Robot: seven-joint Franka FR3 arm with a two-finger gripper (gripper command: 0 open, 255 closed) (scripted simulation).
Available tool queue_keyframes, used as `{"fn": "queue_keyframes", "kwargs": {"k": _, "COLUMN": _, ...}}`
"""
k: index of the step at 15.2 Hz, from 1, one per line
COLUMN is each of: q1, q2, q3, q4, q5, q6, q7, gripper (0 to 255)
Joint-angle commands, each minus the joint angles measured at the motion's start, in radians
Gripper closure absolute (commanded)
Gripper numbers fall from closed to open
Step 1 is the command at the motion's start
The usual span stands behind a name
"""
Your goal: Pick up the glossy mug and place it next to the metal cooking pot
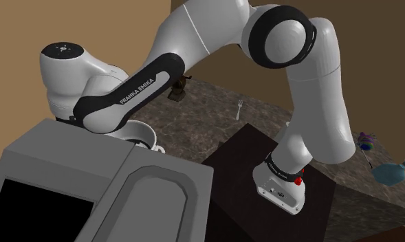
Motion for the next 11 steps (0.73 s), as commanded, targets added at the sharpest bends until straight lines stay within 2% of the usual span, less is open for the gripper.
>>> {"fn": "queue_keyframes", "kwargs": {"k": 1, "q1": 0.000, "q2": 0.000, "q3": 0.000, "q4": 0.000, "q5": 0.000, "q6": 0.000, "q7": 0.000, "gripper": 255}}
{"fn": "queue_keyframes", "kwargs": {"k": 2, "q1": 0.000, "q2": 0.000, "q3": 0.000, "q4": 0.000, "q5": 0.000, "q6": 0.000, "q7": 0.000, "gripper": 0}}
{"fn": "queue_keyframes", "kwargs": {"k": 6, "q1": -0.027, "q2": 0.175, "q3": 0.009, "q4": 0.215, "q5": 0.043, "q6": -0.097, "q7": -0.068, "gripper": 0}}
{"fn": "queue_keyframes", "kwargs": {"k": 11, "q1": -0.035, "q2": 0.421, "q3": 0.015, "q4": 0.553, "q5": 0.086, "q6": -0.256, "q7": -0.142, "gripper": 0}}
